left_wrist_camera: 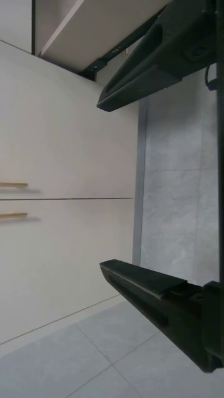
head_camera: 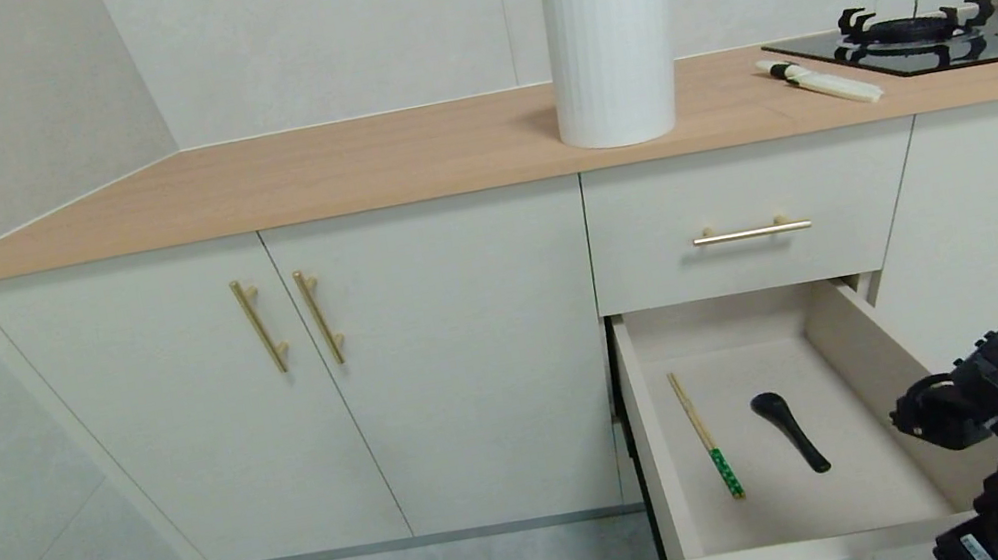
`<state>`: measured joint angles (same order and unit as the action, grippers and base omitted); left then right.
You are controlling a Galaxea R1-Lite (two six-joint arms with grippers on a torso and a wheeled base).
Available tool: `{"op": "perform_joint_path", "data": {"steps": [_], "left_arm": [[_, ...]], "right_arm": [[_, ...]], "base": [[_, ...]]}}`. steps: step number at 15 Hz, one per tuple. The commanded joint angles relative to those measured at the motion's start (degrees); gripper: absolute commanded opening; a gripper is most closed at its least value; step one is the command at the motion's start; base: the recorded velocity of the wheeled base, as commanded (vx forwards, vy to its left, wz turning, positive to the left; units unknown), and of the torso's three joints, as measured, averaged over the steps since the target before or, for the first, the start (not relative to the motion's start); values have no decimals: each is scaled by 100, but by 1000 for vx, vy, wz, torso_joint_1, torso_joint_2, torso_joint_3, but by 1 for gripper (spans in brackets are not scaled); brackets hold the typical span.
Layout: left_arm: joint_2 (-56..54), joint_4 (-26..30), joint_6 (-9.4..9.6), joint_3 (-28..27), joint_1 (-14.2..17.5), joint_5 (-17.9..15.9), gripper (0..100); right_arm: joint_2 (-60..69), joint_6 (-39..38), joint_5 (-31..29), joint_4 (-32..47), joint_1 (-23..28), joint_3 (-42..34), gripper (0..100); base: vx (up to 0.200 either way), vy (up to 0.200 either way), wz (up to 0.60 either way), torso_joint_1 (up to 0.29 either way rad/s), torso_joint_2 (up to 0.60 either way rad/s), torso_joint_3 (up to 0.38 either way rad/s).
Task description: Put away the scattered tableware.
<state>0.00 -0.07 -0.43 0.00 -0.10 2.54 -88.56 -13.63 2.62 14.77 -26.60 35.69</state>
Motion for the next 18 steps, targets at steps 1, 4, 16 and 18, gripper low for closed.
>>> {"op": "perform_joint_path", "data": {"steps": [1, 4, 16, 18], "left_arm": [[0, -1, -1, 0, 1, 1, 100], [0, -1, -1, 0, 1, 10, 100], [0, -1, -1, 0, 1, 1, 100], [0, -1, -1, 0, 1, 1, 100]], "right_arm": [[-302, -114, -148, -1, -12, 175, 100], [-469, -237, -473, -10, -21, 236, 100], [-1260, -588, -1027, -792, 146, 597, 100], [-1497, -527, -1027, -1003, 322, 764, 100]], "base": [[0, 0, 0, 0, 0, 0], [0, 0, 0, 0, 0, 0], [0, 0, 0, 0, 0, 0], [0, 0, 0, 0, 0, 0]]}}
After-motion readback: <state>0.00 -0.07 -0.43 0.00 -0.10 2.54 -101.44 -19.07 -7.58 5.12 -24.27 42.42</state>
